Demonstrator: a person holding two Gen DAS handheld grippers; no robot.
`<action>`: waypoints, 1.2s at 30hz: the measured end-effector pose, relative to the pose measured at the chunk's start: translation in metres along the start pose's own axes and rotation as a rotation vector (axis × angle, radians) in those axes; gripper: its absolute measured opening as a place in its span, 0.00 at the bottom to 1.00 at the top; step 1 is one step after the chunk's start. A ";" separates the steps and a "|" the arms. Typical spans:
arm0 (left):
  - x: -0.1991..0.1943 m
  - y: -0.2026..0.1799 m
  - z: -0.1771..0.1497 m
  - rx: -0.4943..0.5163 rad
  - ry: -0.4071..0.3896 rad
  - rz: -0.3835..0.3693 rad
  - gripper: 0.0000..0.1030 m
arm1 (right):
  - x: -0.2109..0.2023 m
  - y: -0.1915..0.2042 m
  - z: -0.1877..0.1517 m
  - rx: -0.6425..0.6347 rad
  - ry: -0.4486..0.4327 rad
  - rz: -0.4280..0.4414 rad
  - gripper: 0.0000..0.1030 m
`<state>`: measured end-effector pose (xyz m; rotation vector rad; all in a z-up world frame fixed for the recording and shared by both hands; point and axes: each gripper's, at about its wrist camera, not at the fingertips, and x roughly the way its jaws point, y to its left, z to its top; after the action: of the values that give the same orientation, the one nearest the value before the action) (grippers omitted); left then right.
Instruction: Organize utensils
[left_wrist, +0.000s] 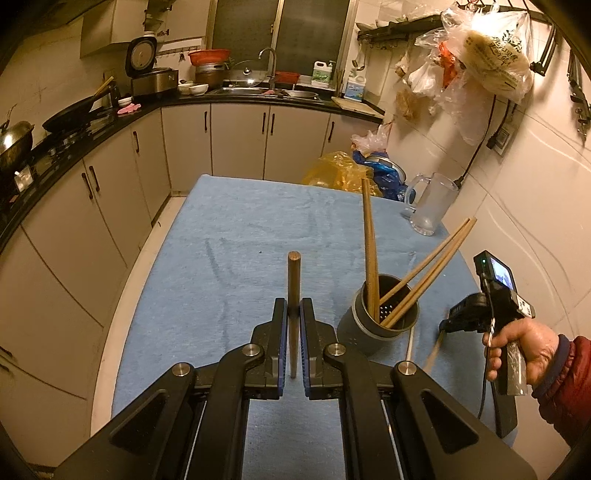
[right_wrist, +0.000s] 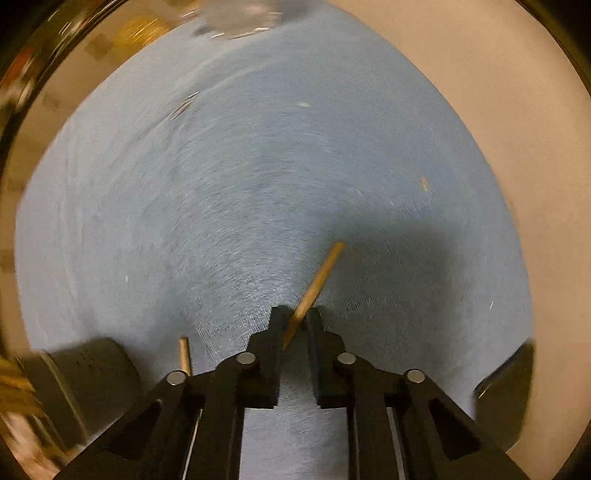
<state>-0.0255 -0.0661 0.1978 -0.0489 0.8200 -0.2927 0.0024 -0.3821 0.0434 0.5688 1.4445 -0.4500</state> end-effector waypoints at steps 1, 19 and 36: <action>0.000 0.000 0.000 -0.001 -0.001 -0.001 0.06 | -0.001 0.003 -0.001 -0.041 -0.005 0.012 0.06; -0.007 -0.015 0.009 0.059 -0.023 -0.057 0.06 | -0.125 -0.034 -0.082 -0.084 -0.378 0.408 0.05; -0.039 -0.023 0.030 0.111 -0.101 -0.098 0.06 | -0.249 -0.020 -0.135 -0.153 -0.723 0.427 0.05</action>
<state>-0.0342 -0.0797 0.2496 0.0000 0.7012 -0.4249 -0.1371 -0.3284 0.2846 0.5007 0.6340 -0.1678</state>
